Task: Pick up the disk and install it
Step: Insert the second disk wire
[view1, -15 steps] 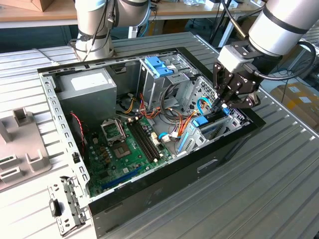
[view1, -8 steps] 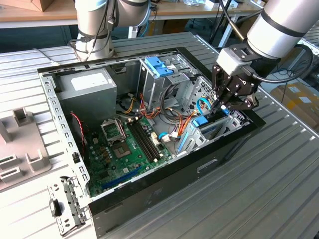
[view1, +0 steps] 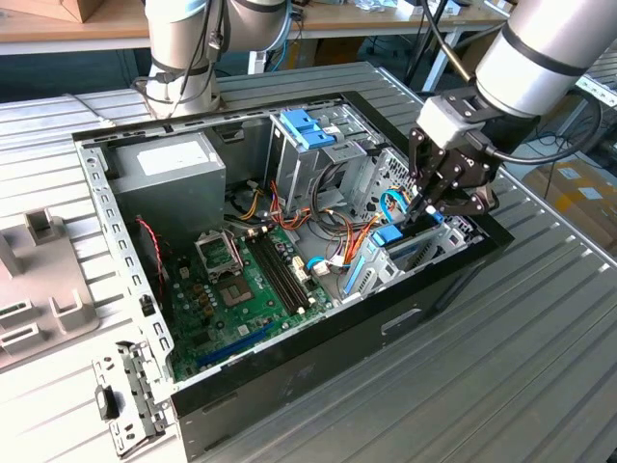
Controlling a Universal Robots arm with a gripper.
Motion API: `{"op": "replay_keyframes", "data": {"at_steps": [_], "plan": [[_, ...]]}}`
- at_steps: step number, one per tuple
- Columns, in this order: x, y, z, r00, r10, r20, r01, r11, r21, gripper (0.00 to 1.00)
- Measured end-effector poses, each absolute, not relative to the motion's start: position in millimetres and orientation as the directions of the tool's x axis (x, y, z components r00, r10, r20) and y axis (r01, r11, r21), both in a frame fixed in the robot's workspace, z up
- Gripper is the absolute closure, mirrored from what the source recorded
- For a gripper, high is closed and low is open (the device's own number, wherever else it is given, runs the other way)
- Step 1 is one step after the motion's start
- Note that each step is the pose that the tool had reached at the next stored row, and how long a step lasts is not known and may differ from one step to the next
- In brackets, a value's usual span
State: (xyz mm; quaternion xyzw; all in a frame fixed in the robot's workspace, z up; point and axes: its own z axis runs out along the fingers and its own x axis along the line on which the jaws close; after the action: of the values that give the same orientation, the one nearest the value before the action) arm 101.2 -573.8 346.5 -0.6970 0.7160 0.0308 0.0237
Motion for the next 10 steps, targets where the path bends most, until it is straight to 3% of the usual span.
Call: {"op": "replay_keyframes", "data": {"at_steps": [10], "plan": [[98.9,-575.6,347.3,-0.027,-0.997,-0.078,-1.0,0.026,0.011,0.84]]}}
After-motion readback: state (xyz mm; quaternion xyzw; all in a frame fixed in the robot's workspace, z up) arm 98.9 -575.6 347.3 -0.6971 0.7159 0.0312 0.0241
